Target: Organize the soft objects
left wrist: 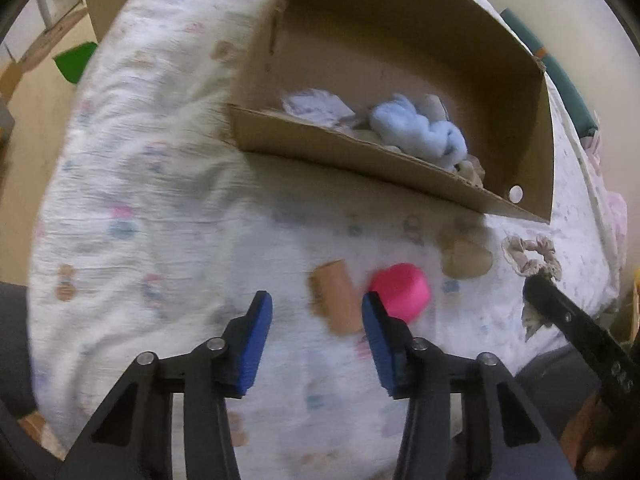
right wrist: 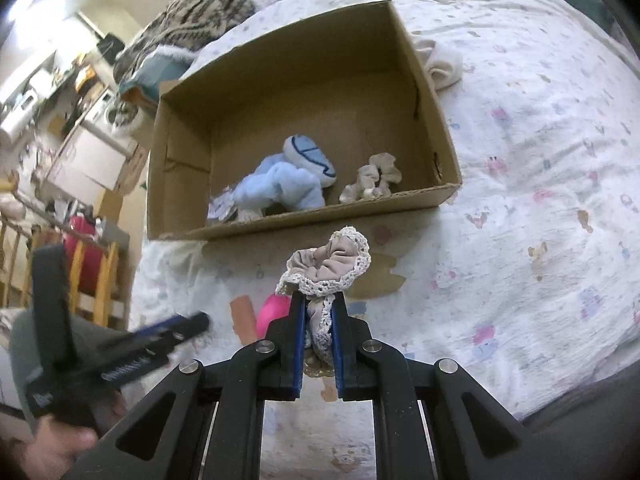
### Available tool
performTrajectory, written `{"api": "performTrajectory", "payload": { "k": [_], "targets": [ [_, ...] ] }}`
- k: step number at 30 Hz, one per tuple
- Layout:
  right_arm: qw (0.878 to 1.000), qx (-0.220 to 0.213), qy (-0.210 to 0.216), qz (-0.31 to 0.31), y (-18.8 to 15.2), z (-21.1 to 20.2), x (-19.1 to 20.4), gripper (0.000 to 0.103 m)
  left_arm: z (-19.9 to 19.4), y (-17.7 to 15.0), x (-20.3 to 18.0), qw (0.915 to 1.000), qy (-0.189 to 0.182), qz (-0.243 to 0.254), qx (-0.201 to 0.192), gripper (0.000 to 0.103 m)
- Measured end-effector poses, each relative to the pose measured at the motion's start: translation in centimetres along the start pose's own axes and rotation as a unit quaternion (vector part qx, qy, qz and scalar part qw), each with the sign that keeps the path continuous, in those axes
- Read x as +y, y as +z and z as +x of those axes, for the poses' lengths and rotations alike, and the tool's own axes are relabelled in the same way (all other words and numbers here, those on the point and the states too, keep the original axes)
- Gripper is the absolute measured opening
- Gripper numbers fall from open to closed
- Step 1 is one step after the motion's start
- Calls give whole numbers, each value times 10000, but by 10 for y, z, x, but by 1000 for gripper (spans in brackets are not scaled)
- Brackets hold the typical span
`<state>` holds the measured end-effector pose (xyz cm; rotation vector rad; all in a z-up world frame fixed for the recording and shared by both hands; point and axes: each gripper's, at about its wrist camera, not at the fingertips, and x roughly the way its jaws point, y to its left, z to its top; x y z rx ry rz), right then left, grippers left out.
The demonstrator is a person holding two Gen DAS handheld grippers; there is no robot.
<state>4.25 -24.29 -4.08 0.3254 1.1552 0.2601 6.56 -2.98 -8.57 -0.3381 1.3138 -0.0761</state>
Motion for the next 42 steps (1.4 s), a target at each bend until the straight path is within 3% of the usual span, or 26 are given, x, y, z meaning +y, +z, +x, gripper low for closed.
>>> {"api": "performTrajectory", "payload": {
  "k": [3, 7, 9, 10, 12, 16, 33, 42],
  "targets": [
    [9995, -35, 257, 156, 0, -3, -6, 13, 14, 3, -1, 9991, -196, -367, 121, 43],
    [9984, -12, 438, 359, 0, 0, -13, 13, 38, 3, -2, 9973, -79, -590, 419, 39],
    [9983, 64, 434, 390, 1, 4, -14, 13, 43, 4, -8, 9987, 98, -343, 364, 35],
    [9983, 97, 415, 389, 1, 6, -14, 13, 46, 4, -13, 9990, 260, -133, 338, 26],
    [9984, 149, 394, 379, 1, 8, -13, 13, 49, 2, -18, 9979, 538, 149, 331, 18],
    [9983, 155, 409, 384, 1, 9, -13, 13, 46, -1, -20, 9972, 577, 386, 278, 7],
    [9996, 154, 193, 150, -3, 13, -3, 13, -46, 18, 31, 9965, 630, 411, -366, 5],
    [9994, -217, 260, -113, -2, -5, 7, 13, -82, 15, 27, 9929, 546, 656, -828, 5]
  ]
}}
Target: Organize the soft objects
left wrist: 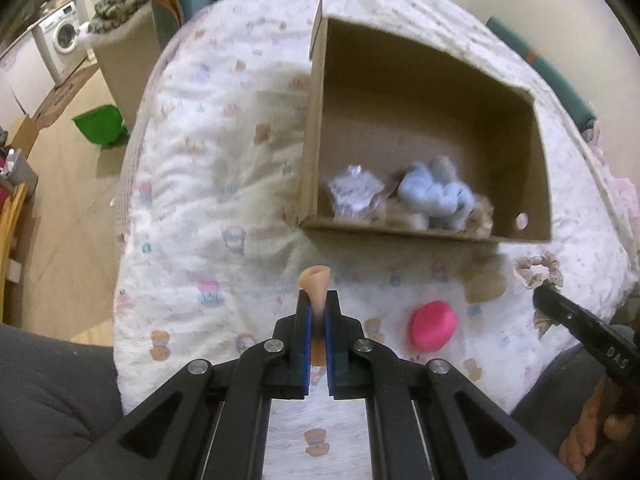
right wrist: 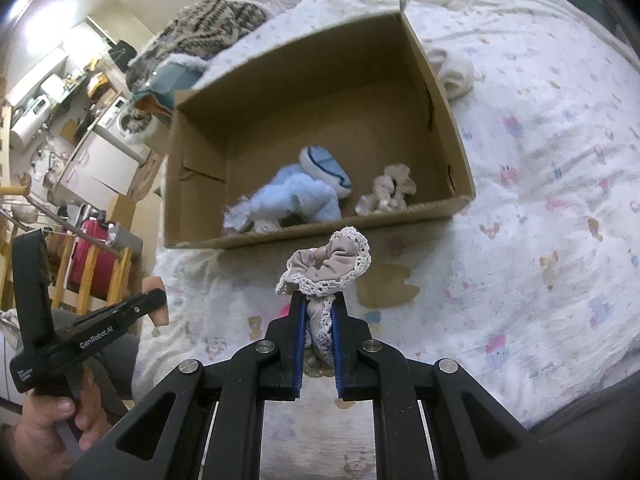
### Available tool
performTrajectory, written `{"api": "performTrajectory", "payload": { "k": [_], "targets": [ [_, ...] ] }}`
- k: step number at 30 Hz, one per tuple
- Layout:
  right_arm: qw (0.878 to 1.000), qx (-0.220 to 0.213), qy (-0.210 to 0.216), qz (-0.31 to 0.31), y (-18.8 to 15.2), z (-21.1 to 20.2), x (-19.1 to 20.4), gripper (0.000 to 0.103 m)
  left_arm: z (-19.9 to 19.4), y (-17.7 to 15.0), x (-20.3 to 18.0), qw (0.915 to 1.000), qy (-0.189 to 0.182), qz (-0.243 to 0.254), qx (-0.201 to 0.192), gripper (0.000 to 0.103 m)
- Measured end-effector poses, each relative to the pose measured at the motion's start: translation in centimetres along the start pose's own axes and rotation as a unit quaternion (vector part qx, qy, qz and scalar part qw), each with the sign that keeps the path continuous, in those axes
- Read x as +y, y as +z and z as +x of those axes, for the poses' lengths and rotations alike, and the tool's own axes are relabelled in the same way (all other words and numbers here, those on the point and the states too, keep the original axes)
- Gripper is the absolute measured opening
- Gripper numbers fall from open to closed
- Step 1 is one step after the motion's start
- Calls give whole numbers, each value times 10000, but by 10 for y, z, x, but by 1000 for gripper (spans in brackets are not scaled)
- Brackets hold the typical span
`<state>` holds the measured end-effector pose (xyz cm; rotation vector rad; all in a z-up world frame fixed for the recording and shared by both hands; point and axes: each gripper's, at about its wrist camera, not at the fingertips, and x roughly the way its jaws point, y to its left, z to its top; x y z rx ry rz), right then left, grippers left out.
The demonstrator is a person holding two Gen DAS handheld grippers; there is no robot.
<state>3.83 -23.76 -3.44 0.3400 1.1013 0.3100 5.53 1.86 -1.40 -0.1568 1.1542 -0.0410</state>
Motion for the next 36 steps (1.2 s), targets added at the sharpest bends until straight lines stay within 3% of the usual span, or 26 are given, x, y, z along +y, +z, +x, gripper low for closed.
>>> {"api": "performTrajectory", "payload": {
  "k": [15, 36],
  "targets": [
    [9973, -728, 53, -93, 44, -39, 1, 13, -36, 59, -35, 9949, -118, 495, -867, 5],
    [9963, -832, -159, -113, 90, -7, -13, 13, 11, 99, -61, 9923, -101, 761, -977, 5]
  ]
}}
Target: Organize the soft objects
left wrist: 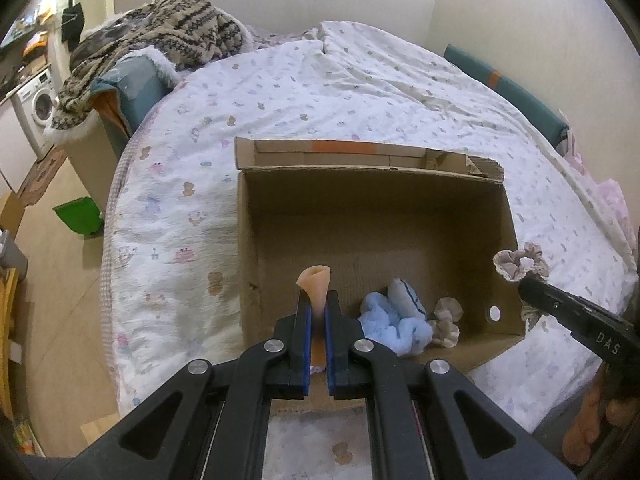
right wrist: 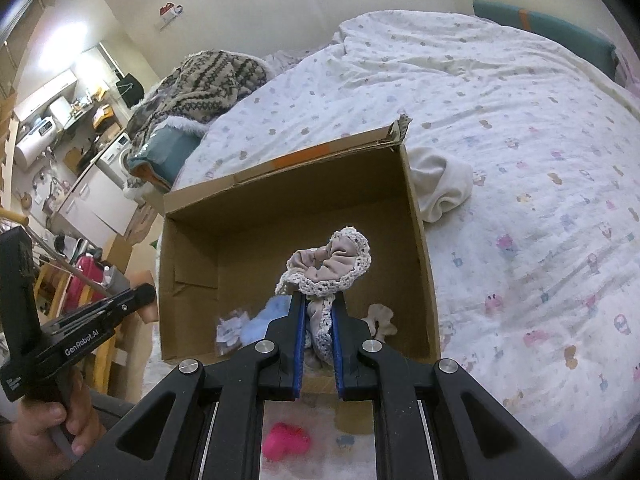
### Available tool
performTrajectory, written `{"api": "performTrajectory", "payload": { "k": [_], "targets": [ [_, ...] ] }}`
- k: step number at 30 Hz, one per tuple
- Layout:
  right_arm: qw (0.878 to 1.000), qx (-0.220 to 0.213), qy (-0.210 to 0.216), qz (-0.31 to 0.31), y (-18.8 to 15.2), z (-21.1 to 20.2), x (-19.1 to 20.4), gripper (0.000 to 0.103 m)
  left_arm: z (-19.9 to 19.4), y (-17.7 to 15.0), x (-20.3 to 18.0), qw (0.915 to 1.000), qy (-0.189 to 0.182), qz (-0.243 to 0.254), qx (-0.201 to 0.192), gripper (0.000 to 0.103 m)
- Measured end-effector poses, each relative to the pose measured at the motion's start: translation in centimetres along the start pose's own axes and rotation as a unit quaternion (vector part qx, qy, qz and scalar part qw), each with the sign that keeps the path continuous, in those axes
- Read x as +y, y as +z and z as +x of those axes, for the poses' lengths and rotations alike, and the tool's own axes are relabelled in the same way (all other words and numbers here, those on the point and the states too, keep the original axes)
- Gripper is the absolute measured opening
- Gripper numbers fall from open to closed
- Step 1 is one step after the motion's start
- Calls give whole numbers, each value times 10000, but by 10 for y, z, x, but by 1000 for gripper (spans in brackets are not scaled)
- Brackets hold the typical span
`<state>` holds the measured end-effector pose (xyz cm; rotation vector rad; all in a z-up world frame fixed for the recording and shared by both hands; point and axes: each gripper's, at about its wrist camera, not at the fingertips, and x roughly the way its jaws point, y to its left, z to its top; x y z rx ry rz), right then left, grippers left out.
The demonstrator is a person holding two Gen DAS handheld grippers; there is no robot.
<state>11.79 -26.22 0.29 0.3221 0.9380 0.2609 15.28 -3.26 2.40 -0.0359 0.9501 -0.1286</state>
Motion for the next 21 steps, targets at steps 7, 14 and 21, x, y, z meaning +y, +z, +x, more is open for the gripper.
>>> {"api": "performTrajectory", "payload": {
  "k": [7, 14, 21],
  "targets": [
    [10000, 45, 17, 84, -1, 15, -7, 13, 18, -5, -10, 9996, 89, 270, -80, 5],
    [9995, 295, -114, 20, -12, 33, -10, 13, 40, -17, -9, 9986, 267, 425, -147, 6],
    [9987, 449, -250, 35, -15, 47, -12, 13, 52, -22, -5, 9996, 62, 288, 23, 6]
  ]
}}
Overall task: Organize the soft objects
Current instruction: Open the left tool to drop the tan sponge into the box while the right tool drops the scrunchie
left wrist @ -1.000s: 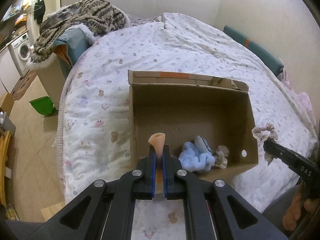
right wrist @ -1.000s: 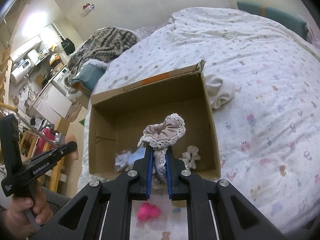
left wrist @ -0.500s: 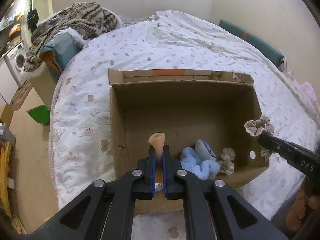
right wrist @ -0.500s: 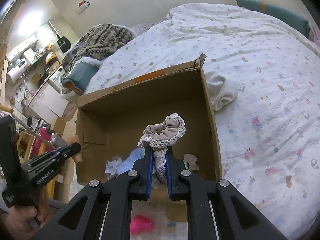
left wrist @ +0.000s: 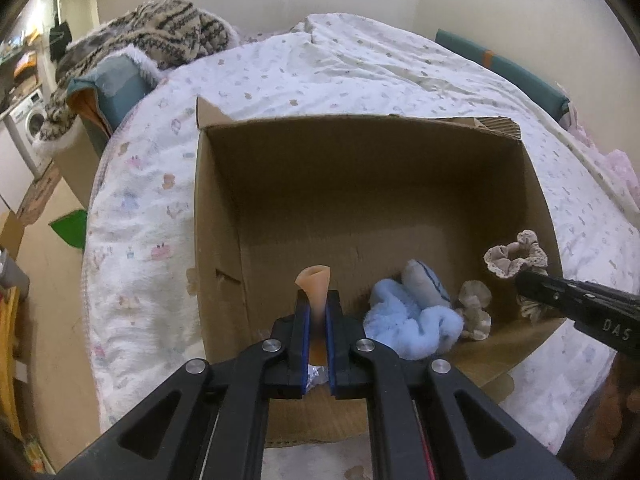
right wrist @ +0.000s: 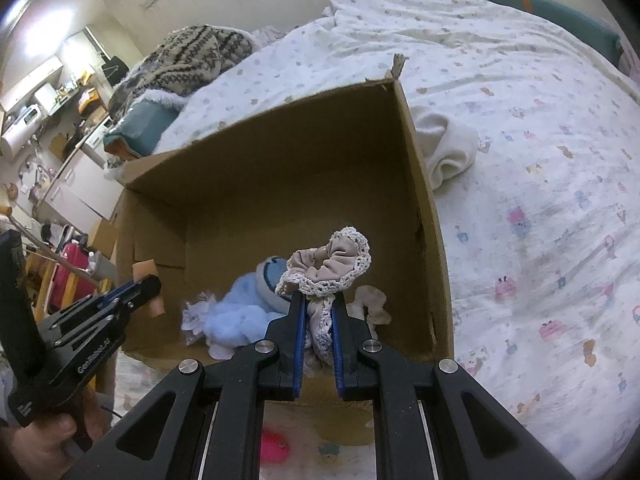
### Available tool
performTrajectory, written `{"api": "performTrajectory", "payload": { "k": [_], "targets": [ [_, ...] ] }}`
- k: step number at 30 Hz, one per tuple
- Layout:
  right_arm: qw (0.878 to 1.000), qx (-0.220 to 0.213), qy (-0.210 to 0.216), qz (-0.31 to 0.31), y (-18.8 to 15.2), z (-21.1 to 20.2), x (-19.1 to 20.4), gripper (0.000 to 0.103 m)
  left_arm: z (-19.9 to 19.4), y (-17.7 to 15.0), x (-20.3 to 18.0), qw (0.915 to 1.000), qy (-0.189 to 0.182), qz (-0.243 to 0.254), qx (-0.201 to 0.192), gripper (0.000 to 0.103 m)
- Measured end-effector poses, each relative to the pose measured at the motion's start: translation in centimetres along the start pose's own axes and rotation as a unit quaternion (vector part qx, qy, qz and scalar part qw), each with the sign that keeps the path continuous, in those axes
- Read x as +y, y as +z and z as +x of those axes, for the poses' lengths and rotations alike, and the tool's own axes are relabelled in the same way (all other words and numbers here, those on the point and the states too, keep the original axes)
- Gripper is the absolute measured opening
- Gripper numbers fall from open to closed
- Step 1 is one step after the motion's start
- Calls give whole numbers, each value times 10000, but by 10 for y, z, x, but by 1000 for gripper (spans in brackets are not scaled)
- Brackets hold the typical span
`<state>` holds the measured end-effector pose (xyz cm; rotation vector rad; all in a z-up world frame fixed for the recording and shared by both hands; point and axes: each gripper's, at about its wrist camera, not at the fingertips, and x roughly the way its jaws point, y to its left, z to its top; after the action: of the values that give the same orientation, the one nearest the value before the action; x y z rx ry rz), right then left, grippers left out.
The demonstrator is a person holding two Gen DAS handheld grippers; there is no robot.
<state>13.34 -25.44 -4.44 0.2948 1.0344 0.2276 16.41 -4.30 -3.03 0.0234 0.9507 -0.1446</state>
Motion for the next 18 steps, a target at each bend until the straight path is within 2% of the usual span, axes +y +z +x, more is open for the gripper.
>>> {"api": "performTrajectory", "payload": {
  "k": [7, 14, 18],
  "targets": [
    [9996, 279, -54, -27, -4, 14, 2, 14, 2, -2, 1, 9999, -66, -69, 35, 6],
    [9994, 322, -59, -92, -5, 17, 3, 14, 3, -4, -2, 10000, -6, -13, 47, 7],
    [9994, 347, -60, -72, -5, 18, 2, 14, 6, -4, 1, 9999, 55, -90, 99, 13]
  ]
}}
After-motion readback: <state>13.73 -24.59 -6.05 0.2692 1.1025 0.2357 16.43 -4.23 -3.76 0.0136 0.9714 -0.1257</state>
